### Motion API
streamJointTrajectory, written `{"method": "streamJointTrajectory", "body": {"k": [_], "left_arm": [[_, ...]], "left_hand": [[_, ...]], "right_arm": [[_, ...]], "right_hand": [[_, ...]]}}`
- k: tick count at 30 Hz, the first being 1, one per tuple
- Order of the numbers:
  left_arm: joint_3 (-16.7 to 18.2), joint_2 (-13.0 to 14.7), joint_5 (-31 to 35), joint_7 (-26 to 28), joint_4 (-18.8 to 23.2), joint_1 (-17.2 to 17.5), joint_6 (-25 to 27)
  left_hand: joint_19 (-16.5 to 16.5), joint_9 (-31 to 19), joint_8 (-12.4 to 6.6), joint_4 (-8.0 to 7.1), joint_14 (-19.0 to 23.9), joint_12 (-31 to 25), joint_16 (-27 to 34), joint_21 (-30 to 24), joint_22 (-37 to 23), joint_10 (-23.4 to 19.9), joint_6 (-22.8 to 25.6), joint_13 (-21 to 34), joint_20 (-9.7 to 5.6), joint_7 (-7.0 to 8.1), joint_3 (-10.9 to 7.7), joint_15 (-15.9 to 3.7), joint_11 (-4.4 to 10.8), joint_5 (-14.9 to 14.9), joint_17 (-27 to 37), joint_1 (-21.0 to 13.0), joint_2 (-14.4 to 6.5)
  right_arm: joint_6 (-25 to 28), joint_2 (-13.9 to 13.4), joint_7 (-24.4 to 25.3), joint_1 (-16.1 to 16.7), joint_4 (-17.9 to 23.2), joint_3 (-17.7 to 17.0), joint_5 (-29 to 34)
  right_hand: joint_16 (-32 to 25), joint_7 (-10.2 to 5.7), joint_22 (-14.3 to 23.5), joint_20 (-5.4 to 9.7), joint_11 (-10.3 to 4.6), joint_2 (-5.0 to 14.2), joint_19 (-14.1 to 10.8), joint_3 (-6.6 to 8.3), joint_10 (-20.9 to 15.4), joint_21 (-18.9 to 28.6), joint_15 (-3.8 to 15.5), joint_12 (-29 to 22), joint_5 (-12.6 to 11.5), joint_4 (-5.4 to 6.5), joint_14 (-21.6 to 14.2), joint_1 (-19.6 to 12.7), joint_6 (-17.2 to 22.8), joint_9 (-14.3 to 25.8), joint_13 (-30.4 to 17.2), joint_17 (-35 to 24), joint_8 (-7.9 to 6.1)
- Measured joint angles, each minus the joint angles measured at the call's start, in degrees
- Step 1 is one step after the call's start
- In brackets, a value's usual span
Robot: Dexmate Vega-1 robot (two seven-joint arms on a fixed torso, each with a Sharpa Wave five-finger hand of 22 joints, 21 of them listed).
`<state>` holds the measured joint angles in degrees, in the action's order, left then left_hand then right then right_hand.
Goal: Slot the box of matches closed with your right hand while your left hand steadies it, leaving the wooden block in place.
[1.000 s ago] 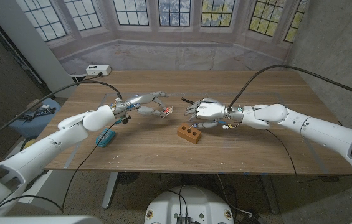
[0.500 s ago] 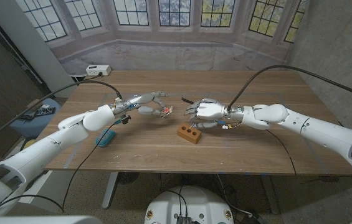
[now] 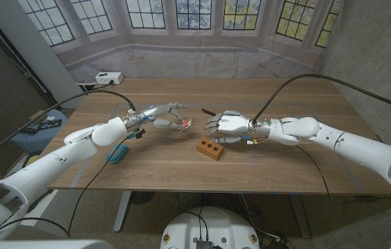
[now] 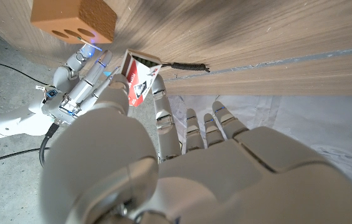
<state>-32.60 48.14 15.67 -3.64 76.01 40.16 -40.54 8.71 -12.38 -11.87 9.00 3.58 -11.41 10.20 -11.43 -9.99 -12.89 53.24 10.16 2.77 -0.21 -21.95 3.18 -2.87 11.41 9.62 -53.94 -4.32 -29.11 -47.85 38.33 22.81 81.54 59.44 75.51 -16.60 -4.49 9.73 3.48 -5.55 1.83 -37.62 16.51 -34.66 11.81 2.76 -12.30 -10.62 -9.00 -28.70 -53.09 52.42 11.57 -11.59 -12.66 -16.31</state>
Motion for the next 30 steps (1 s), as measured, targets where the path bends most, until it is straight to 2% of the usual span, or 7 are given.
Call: {"method": "streamJointTrajectory", "body": {"k": [9, 30], "left_arm": [[0.18, 0.24, -0.06, -0.07, 0.66, 0.34, 0.35], [0.2, 0.06, -0.31, -0.85, 0.98, 0.32, 0.95]], "left_hand": [[0.0, 0.02, 0.0, 0.0, 0.0, 0.0, 0.0, 0.0, 0.0, 0.0, -0.01, 0.0, 0.0, 0.0, 0.0, 0.0, 0.0, 0.0, 0.0, 0.0, 0.0], [0.32, -0.02, 0.01, 0.0, 0.53, 0.0, 0.0, 0.0, 0.0, 0.0, -0.01, 0.0, -0.32, -0.01, 0.0, 0.1, 0.0, 0.0, 0.0, 0.0, 0.0]], "right_arm": [[0.14, -0.03, 0.21, 0.21, 0.06, -0.08, 0.16], [-0.34, 0.59, 1.41, -0.57, -1.75, 0.38, 0.33]], "right_hand": [[0.0, 0.0, 0.0, 0.0, -0.31, 0.0, 0.0, -0.32, -0.32, 0.0, -0.21, -0.01, 0.0, -0.32, -0.21, 0.0, 0.0, 0.0, 0.0, 0.0, 0.0], [0.0, 0.0, 0.0, 0.0, -0.31, 0.0, 0.0, -0.71, -0.31, 0.0, 0.09, -0.01, 0.0, 0.08, -0.51, 0.0, -0.01, 0.3, 0.0, 0.01, 0.0]]}}
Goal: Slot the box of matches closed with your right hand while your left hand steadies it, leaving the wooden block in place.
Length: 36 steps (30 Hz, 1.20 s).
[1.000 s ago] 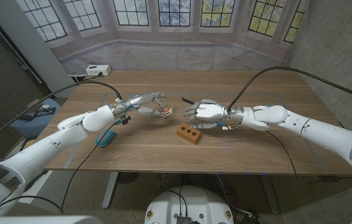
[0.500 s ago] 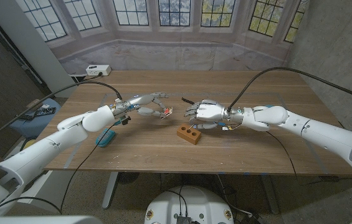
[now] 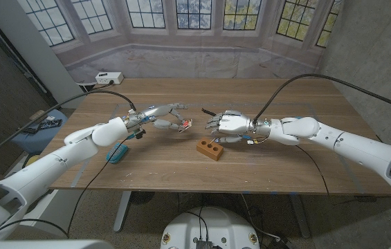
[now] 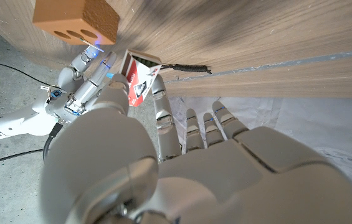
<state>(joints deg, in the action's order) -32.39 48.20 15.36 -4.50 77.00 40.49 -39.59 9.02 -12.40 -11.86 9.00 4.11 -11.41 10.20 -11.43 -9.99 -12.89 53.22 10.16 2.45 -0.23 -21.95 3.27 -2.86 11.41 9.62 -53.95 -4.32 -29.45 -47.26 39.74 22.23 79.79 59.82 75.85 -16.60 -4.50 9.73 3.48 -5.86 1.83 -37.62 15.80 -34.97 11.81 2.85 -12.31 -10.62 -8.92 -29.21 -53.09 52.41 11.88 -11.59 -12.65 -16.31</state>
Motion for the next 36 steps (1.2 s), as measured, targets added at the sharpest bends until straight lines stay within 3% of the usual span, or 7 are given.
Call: {"method": "streamJointTrajectory", "body": {"k": [36], "left_arm": [[-1.15, -0.98, -0.12, -0.7, -1.69, -1.72, -0.17]], "left_hand": [[-0.01, 0.03, 0.0, 0.0, 0.19, 0.0, 0.0, 0.0, 0.0, -0.31, -0.11, 0.0, 0.01, -0.1, 0.0, -0.2, 0.31, 0.0, 0.0, 0.0, 0.0]], "right_arm": [[0.1, 0.05, 0.78, -0.14, -0.72, 0.81, -0.84]], "right_hand": [[0.0, 0.11, 0.0, 0.0, -0.31, 0.0, 0.0, -0.31, -0.31, 0.0, -0.2, 0.0, -0.4, 0.0, -0.2, -1.51, 1.34, -0.01, 0.0, 0.01, 0.22]]}}
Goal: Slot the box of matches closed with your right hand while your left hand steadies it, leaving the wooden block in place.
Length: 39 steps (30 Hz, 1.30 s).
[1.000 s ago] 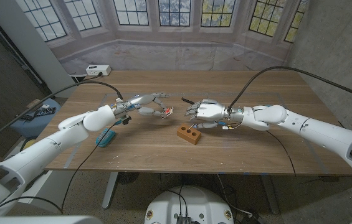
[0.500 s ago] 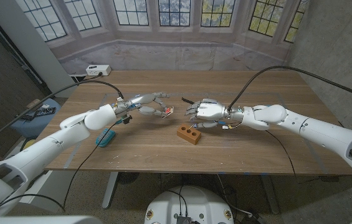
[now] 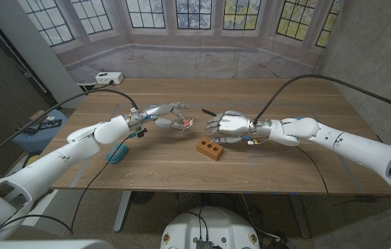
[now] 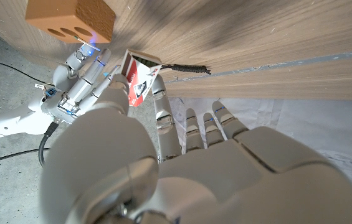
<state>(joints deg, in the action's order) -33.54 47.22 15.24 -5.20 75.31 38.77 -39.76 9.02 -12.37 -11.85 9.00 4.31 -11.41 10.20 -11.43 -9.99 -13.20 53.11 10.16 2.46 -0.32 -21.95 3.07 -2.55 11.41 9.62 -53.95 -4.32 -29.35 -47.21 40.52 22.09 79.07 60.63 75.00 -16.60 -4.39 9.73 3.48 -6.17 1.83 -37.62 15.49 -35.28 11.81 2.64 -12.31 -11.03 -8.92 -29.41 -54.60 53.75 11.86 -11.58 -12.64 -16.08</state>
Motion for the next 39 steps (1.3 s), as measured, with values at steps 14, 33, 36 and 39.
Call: {"method": "streamJointTrajectory", "body": {"k": [14, 33, 36, 39], "left_arm": [[0.32, 0.65, 0.08, 0.17, 1.46, 1.0, 0.36], [0.87, 1.15, -0.09, 0.26, 2.84, 2.05, 0.94], [0.9, 1.15, -0.12, 0.26, 2.89, 2.13, 0.95], [0.91, 1.16, -0.14, 0.24, 2.9, 2.15, 0.94]], "left_hand": [[0.0, -0.03, 0.0, 0.0, 0.0, 0.0, 0.0, 0.0, 0.0, 0.0, 0.33, 0.0, 0.0, 0.32, 0.0, 0.0, 0.0, 0.0, 0.0, 0.0, 0.0], [0.0, -0.01, 0.17, 0.0, 0.31, 0.0, 0.0, 0.0, 0.0, -0.32, 0.32, 0.0, 0.0, 0.31, 0.0, -0.31, 0.31, 0.0, 0.0, 0.24, -0.24], [0.0, 0.0, 0.17, 0.0, 0.31, 0.0, 0.0, 0.0, 0.0, -0.31, 0.32, 0.0, 0.0, 0.31, 0.0, -0.31, 0.31, 0.0, 0.0, 0.24, -0.24], [0.0, 0.01, 0.17, 0.0, 0.31, 0.0, 0.0, 0.0, 0.0, -0.31, 0.32, 0.0, 0.0, 0.31, 0.0, -0.31, 0.31, 0.0, 0.0, 0.24, -0.24]], "right_arm": [[0.64, -0.4, -0.18, 0.84, 1.03, -0.33, -0.01], [1.17, -0.93, -0.36, 2.55, 2.52, -1.44, -0.14], [1.21, -0.89, -0.42, 2.64, 2.51, -1.48, -0.21], [1.22, -0.83, -0.47, 2.77, 2.52, -1.51, -0.29]], "right_hand": [[0.0, 0.03, 0.0, 0.0, -0.02, 0.53, 0.0, -0.32, -0.62, 0.0, 0.24, 0.0, 0.0, -0.32, -0.25, -0.53, 0.78, 0.0, 0.0, 0.0, 0.0], [-0.44, -0.32, 0.0, 0.0, -0.43, 0.77, 0.0, -0.32, -1.64, 0.0, 0.12, 0.0, 0.0, -0.32, -1.34, -1.83, 3.78, -0.01, 0.0, 0.01, -0.73], [-0.44, -0.41, 0.0, 0.0, -0.65, 0.75, 0.0, -0.32, -1.88, 0.0, 0.12, 0.0, -0.1, -0.32, -1.34, -1.81, 4.09, -0.01, 0.0, 0.01, -1.11], [-0.44, -0.32, 0.0, 0.0, -0.65, 0.98, 0.0, -0.31, -1.88, 0.0, 0.41, 0.0, -0.22, -0.32, -1.63, -2.04, 4.41, -0.01, 0.0, 0.01, -1.1]]}}
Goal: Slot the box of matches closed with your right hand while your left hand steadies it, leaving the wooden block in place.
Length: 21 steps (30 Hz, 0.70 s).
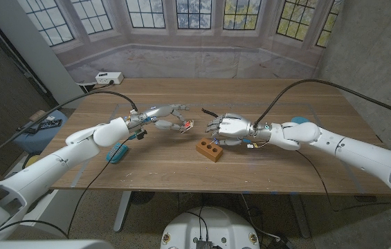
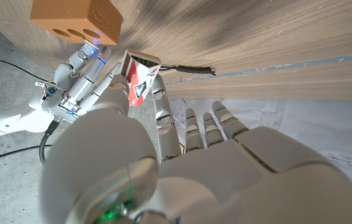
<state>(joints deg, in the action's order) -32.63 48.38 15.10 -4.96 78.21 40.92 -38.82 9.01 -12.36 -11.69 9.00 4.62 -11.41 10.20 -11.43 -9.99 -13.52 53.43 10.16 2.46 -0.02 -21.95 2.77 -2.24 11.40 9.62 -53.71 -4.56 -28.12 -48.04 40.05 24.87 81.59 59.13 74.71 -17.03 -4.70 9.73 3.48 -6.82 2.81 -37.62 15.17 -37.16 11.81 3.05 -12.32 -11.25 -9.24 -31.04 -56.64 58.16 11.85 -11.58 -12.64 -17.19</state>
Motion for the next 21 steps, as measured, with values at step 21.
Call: {"method": "streamJointTrajectory", "body": {"k": [21], "left_arm": [[0.09, -0.12, -0.05, -0.11, -0.29, 0.14, -0.19]], "left_hand": [[0.0, -0.04, -0.21, 0.0, 0.0, 0.0, 0.0, 0.0, 0.0, 0.0, -0.01, 0.0, 0.0, -0.01, 0.0, 0.0, -0.01, 0.0, 0.0, -0.01, 0.0]], "right_arm": [[0.14, -0.01, -0.61, 0.96, 0.57, -0.62, -0.91]], "right_hand": [[-0.45, -0.22, 0.0, 0.0, -0.48, 0.54, 0.0, -0.4, -1.29, 0.0, -0.04, 0.0, 0.0, 0.08, -0.99, -0.98, 3.08, 0.0, 0.0, -0.3, -0.85]]}}
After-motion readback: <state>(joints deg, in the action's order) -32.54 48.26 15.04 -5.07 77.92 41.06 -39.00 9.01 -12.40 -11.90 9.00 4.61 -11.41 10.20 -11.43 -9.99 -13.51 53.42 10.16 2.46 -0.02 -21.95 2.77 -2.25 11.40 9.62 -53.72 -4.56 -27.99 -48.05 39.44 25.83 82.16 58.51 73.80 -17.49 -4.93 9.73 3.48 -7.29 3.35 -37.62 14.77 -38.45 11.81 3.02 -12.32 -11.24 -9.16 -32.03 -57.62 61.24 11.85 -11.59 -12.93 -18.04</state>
